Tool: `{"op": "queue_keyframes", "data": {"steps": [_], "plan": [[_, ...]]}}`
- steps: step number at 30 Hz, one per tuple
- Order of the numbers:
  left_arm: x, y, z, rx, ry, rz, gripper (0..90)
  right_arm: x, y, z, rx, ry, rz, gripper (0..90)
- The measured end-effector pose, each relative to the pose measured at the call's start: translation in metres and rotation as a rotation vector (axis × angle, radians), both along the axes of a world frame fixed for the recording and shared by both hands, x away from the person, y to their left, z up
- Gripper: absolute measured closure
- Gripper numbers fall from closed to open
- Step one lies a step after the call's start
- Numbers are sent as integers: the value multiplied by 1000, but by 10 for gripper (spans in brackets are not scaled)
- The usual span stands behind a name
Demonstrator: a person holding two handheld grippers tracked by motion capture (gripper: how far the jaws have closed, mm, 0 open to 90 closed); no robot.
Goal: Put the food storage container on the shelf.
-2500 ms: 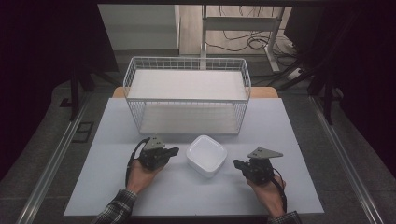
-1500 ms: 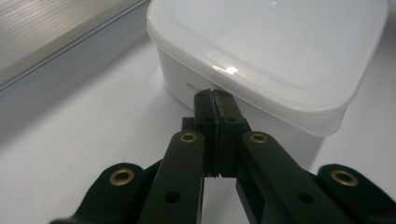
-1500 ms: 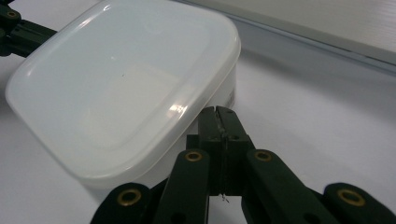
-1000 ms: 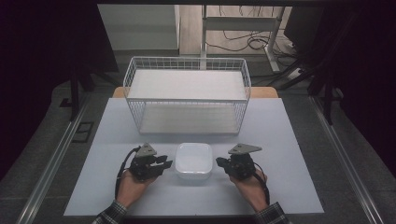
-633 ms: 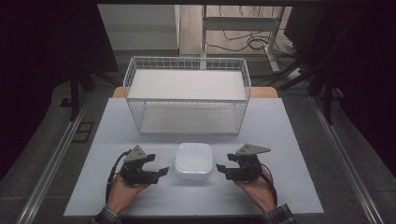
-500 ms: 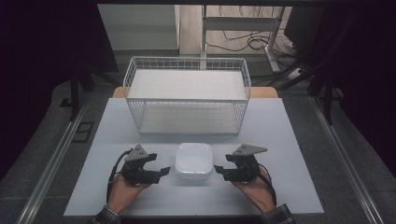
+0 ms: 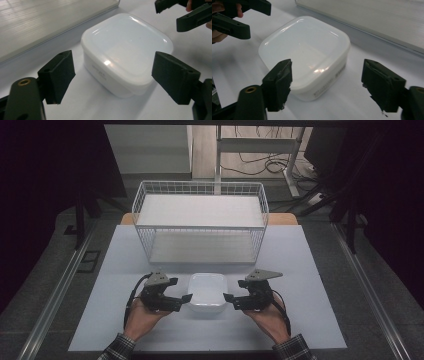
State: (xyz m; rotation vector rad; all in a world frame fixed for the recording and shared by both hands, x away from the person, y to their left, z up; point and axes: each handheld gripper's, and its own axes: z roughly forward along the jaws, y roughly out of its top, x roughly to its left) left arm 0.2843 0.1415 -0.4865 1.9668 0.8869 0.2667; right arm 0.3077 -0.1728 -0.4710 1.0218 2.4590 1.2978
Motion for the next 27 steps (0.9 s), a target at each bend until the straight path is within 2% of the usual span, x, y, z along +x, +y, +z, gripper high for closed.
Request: {"op": "queue_keyframes", "data": {"steps": [1,3,6,8,11,12,13,14,15,16,18,21,24,25,26,27], "plan": [[3,-3,0,10,-3,-2,170,1,3,0,-3,-4,1,220],[10,-8,-2,12,16,-11,161,4,10,-1,-3,9,11,197],[22,-15,-9,22,48,-8,146,10,22,-4,-40,5,22,169],[28,-18,-16,18,74,-8,103,15,29,-9,-45,34,32,136],[32,-18,-24,-35,121,-27,75,23,33,-18,-62,87,35,90],[32,-18,-25,-48,132,-37,76,24,33,-19,-43,105,36,99],[32,-17,-25,-59,143,-50,94,25,31,-21,-18,142,41,122],[31,-16,-26,-84,169,-83,123,26,30,-22,-3,161,52,133],[30,-17,-27,-89,179,-88,155,25,29,-23,3,180,57,135],[28,-16,-28,-95,184,-86,151,24,29,-23,8,192,57,141],[23,-13,-27,-104,194,-81,182,20,26,-23,12,202,55,194],[12,-8,-23,-112,187,-55,333,13,19,-18,16,200,45,316],[6,-5,-19,-110,178,-26,493,6,13,-12,22,181,9,487],[5,0,-18,-147,199,-20,555,4,10,-10,26,174,-1,538],[5,0,-18,-147,199,-20,594,3,9,-9,27,175,-6,570],[4,4,-18,-183,198,-9,645,1,7,-7,37,169,-14,613]]}}
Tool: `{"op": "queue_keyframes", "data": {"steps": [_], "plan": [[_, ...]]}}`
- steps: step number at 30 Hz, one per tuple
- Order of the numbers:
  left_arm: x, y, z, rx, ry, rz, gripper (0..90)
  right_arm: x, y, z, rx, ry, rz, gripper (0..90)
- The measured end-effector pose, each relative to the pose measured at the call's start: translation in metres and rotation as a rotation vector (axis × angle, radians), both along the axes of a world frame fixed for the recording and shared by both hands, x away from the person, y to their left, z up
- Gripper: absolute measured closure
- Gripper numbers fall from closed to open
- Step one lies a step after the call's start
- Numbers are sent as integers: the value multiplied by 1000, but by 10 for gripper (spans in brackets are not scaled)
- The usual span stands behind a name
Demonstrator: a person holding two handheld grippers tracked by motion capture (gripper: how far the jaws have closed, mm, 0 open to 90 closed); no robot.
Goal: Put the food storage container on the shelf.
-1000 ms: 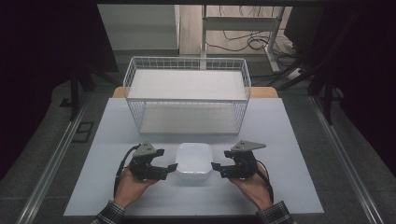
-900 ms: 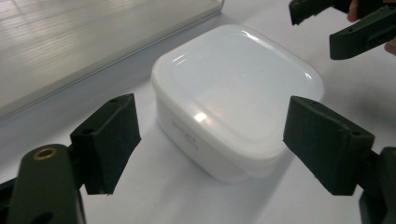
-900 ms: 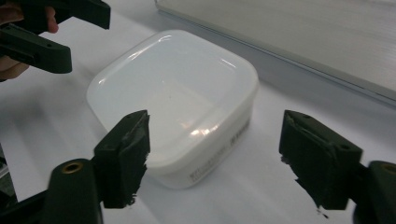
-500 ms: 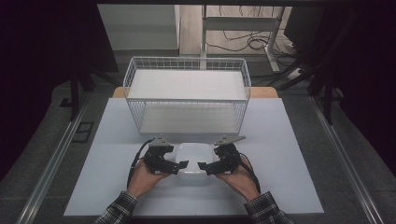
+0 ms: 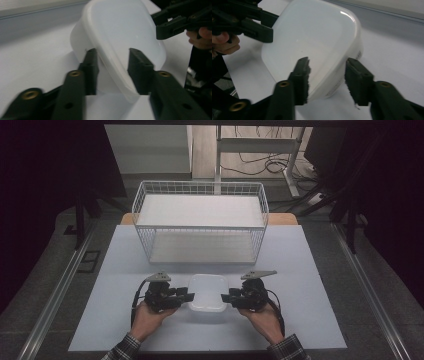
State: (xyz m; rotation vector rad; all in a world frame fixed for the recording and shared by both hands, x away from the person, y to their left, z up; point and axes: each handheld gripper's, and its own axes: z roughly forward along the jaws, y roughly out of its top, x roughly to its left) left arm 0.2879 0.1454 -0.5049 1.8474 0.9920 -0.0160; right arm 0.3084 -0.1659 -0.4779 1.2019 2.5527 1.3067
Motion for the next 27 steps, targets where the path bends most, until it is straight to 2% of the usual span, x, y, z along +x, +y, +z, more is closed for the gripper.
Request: {"op": "queue_keyframes", "data": {"steps": [4,5,6,9,16,27], "plan": [[-4,2,2,-25,-10,43,735,-4,-6,3,38,-10,-33,726],[-6,2,2,-15,-31,38,791,-5,-7,4,42,-27,-48,777],[-7,-1,4,3,-38,46,796,-5,-8,4,41,-45,-51,778],[-6,-2,2,-17,-30,50,797,-5,-9,3,43,-49,-62,778],[-7,1,10,-25,-57,63,798,-7,-8,9,69,-96,-72,778],[5,4,21,-10,-79,79,797,3,-2,19,82,-131,-77,779]]}}
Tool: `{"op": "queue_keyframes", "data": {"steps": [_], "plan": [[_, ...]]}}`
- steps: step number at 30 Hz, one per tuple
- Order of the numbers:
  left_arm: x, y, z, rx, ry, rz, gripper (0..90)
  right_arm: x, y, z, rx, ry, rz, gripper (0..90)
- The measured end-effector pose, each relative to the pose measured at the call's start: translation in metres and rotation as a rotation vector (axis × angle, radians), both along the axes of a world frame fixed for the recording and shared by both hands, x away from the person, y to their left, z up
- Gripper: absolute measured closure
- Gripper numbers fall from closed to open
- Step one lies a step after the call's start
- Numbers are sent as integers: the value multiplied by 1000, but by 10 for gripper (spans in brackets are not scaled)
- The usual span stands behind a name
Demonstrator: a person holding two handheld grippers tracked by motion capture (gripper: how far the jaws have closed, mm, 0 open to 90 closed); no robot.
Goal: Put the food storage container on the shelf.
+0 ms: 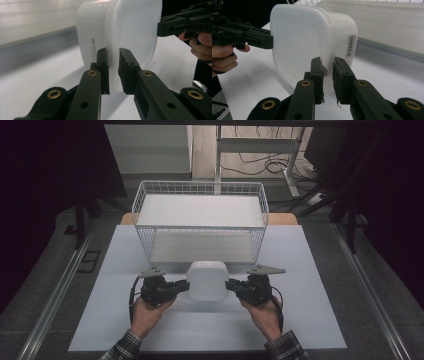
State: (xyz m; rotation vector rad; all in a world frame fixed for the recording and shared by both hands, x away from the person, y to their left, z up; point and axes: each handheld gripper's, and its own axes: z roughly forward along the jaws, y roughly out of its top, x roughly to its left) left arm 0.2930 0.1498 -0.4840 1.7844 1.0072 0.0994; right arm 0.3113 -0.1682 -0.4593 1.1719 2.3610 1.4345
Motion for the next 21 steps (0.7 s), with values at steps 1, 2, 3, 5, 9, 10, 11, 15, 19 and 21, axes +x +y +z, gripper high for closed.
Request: {"op": "queue_keyframes", "data": {"steps": [1,2,3,5,9,10,11,15,19,21], "plan": [[1,0,1,2,-1,0,797,2,0,1,2,-2,0,779],[3,0,2,2,-4,1,797,4,0,2,4,-2,-1,779],[5,1,3,-1,-4,0,797,5,1,3,7,-4,-1,779],[9,2,5,-3,-11,2,797,10,1,5,11,-16,1,779],[16,3,7,-13,-20,12,797,18,3,9,13,-36,7,780],[18,4,8,-12,-21,15,797,20,3,10,14,-37,6,780],[20,4,8,-15,-21,17,797,21,4,10,10,-42,4,779],[31,6,9,-27,-12,29,797,31,8,15,4,-55,-2,780],[42,7,7,-39,-6,41,796,42,10,17,3,-61,-6,780],[47,7,7,-38,-2,47,795,46,11,18,4,-67,-11,780]]}}
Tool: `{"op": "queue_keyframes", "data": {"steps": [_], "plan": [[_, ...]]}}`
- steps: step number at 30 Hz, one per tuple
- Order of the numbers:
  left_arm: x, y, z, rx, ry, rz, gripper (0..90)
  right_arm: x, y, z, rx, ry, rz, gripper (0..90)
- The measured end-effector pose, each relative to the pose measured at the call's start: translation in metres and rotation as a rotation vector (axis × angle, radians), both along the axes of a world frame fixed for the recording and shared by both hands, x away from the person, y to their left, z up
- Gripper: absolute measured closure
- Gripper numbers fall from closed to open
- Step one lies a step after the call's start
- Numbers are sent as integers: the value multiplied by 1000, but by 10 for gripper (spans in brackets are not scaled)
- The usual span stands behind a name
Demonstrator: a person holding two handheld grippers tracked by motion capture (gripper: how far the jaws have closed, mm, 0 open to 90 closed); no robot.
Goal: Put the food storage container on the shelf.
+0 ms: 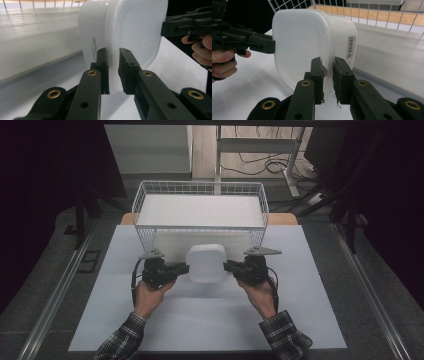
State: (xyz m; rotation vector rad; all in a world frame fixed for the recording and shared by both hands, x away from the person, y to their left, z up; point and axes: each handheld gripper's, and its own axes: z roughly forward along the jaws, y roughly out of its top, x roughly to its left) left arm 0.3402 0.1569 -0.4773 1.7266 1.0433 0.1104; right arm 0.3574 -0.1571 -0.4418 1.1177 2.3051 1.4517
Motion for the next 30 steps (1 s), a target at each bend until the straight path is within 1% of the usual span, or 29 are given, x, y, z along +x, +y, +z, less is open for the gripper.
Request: {"op": "queue_keyframes", "data": {"steps": [1,2,8,11,12,13,16,17,19,21,23,24,25,26,29,30], "plan": [[0,0,0,0,0,0,794,3,1,0,2,-2,-2,780],[7,0,-1,-2,3,2,794,7,2,0,1,0,-6,780],[23,0,-5,0,8,14,790,21,4,-2,1,4,-23,780],[31,-1,-10,2,22,30,787,29,6,-8,4,12,-34,779],[35,-1,-11,16,26,32,786,30,6,-10,2,16,-39,779],[35,-1,-11,16,26,32,785,30,6,-10,2,16,-39,779],[42,-1,-14,22,36,48,784,39,8,-18,7,31,-53,776],[44,0,-16,39,39,45,784,41,9,-20,7,35,-55,776],[46,0,-18,42,45,52,783,43,11,-23,-4,41,-60,774],[49,1,-20,41,48,59,782,46,13,-26,-5,41,-63,773],[51,2,-20,28,52,59,781,48,14,-27,-1,48,-71,770],[51,1,-19,26,50,59,781,50,12,-28,15,61,-72,770],[51,0,-19,29,48,59,781,51,12,-28,17,62,-74,768],[51,-2,-18,40,42,60,781,52,11,-28,14,63,-78,767],[51,-3,-17,43,35,56,780,53,11,-29,9,67,-85,761],[51,-7,-16,44,25,63,776,54,10,-31,2,68,-94,752]]}}
